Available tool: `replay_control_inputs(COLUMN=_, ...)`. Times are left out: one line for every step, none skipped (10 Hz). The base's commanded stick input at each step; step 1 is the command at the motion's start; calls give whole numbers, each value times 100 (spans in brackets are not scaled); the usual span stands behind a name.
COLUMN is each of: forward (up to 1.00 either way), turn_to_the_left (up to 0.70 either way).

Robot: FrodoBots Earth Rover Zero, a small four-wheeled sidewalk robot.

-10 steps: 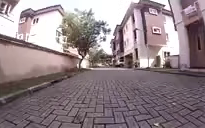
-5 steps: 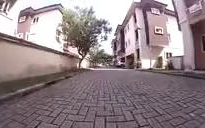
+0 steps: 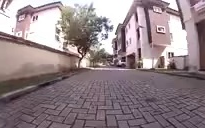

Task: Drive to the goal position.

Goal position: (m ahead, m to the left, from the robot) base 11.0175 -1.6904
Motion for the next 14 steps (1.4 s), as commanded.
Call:
replay_control_inputs(forward=69, turn_to_the_left=3)
replay_control_inputs(forward=69, turn_to_the_left=3)
replay_control_inputs(forward=69, turn_to_the_left=3)
replay_control_inputs(forward=69, turn_to_the_left=3)
replay_control_inputs(forward=69, turn_to_the_left=3)
replay_control_inputs(forward=69, turn_to_the_left=3)
replay_control_inputs(forward=69, turn_to_the_left=3)
replay_control_inputs(forward=69, turn_to_the_left=3)
replay_control_inputs(forward=69, turn_to_the_left=3)
replay_control_inputs(forward=69, turn_to_the_left=3)
replay_control_inputs(forward=69, turn_to_the_left=3)
replay_control_inputs(forward=69, turn_to_the_left=3)
replay_control_inputs(forward=69, turn_to_the_left=3)
replay_control_inputs(forward=69, turn_to_the_left=3)
